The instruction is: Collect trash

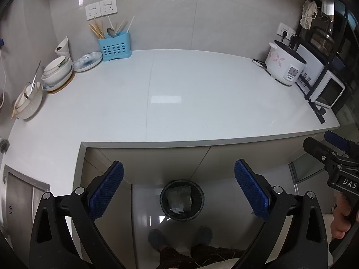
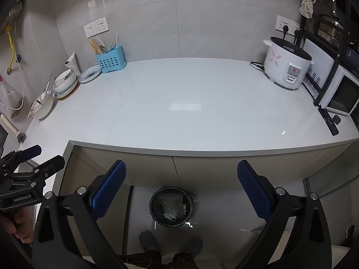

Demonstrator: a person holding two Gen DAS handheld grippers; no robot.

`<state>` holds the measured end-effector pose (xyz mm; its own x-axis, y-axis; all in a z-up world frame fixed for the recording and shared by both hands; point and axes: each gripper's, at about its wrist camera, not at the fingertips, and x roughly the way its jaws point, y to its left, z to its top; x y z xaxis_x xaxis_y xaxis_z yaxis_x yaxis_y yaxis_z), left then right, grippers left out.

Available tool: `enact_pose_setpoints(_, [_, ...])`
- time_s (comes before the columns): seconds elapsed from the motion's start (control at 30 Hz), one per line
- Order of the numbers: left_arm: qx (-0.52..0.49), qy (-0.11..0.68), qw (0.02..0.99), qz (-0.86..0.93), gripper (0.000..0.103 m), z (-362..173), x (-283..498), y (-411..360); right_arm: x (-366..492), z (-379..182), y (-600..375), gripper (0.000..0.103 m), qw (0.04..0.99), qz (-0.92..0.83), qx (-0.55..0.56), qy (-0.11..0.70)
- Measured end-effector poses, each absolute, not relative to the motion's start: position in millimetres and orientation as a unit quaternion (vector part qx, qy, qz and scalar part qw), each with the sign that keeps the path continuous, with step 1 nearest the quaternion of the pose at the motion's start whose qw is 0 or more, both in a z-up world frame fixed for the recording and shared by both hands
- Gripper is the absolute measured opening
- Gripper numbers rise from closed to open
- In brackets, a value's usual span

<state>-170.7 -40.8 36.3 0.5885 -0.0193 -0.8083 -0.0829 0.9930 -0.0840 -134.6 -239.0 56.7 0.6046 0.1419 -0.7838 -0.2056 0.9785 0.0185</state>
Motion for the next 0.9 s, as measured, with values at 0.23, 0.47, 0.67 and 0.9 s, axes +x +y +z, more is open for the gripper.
enact_pose_setpoints(0.23, [-0.048, 0.456, 0.888, 0.024, 0.097, 33.8, -169.1, -44.8, -132.9, 56.9, -241.9, 0.095, 0.894, 0.098, -0.037, 0.436])
enact_pose_setpoints(0.47, [-0.052, 0.456, 0.888, 0.033, 0.097, 34.6, -168.3, -43.6, -132.4, 56.1, -241.4, 0.095, 0.893, 0.100, -0.034, 0.437])
enact_pose_setpoints(0.67, [-0.056, 0.458, 0.887, 0.030, 0.097, 35.2, -166.3, -42.8, -132.1, 54.8, -241.3, 0.095, 0.893, 0.102, -0.032, 0.437])
enact_pose_setpoints(0.9, [-0.051, 0.458, 0.887, 0.032, 0.097, 35.2, -163.0, -45.4, -131.8, 54.5, -240.6, 0.095, 0.893, 0.102, -0.032, 0.437])
